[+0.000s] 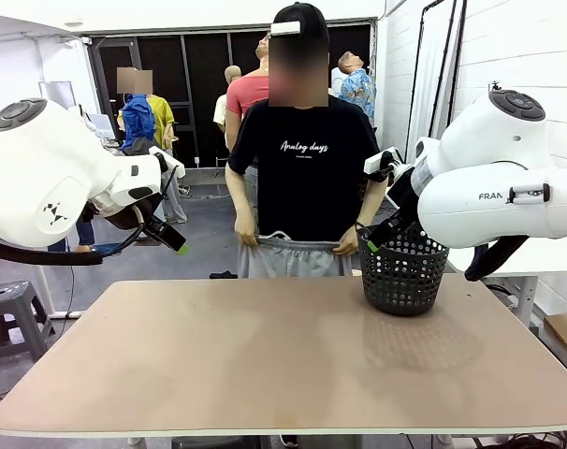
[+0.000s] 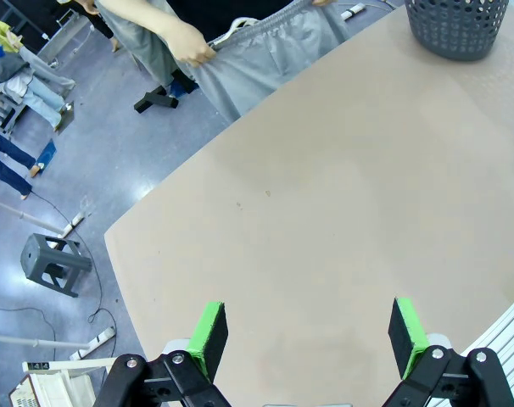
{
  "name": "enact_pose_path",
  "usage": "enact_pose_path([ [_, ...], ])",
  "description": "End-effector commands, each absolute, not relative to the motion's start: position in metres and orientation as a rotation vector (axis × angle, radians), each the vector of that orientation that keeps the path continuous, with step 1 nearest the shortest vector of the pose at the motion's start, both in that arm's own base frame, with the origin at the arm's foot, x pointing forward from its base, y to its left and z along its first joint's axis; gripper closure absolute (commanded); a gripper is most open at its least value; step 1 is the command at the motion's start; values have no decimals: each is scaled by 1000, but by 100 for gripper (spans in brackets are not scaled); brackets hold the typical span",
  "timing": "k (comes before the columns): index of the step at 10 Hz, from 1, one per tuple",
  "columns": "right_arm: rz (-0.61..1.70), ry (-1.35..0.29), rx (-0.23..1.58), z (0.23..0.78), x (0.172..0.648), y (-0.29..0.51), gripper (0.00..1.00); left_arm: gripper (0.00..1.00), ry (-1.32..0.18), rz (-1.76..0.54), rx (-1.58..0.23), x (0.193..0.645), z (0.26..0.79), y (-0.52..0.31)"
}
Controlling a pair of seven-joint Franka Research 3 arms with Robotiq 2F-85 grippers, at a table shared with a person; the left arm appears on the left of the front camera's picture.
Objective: Fold the training pants.
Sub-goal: Grab both ends of the Training pants handed by a person.
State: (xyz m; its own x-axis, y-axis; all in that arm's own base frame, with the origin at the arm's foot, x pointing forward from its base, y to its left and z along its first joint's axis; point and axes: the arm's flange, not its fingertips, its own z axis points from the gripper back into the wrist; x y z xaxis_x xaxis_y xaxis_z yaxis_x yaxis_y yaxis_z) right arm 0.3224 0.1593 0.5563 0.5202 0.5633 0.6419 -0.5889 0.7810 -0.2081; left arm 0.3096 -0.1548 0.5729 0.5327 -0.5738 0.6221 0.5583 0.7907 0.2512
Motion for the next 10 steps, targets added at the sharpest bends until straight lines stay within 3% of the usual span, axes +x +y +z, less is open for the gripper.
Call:
enact_pose_path([
  [1, 691, -753, 39, 555, 323, 160, 0, 0, -750, -676, 22, 310, 573, -155],
  [10, 691, -753, 39, 555, 323, 160, 0, 0, -750, -676, 22, 310, 573, -155],
])
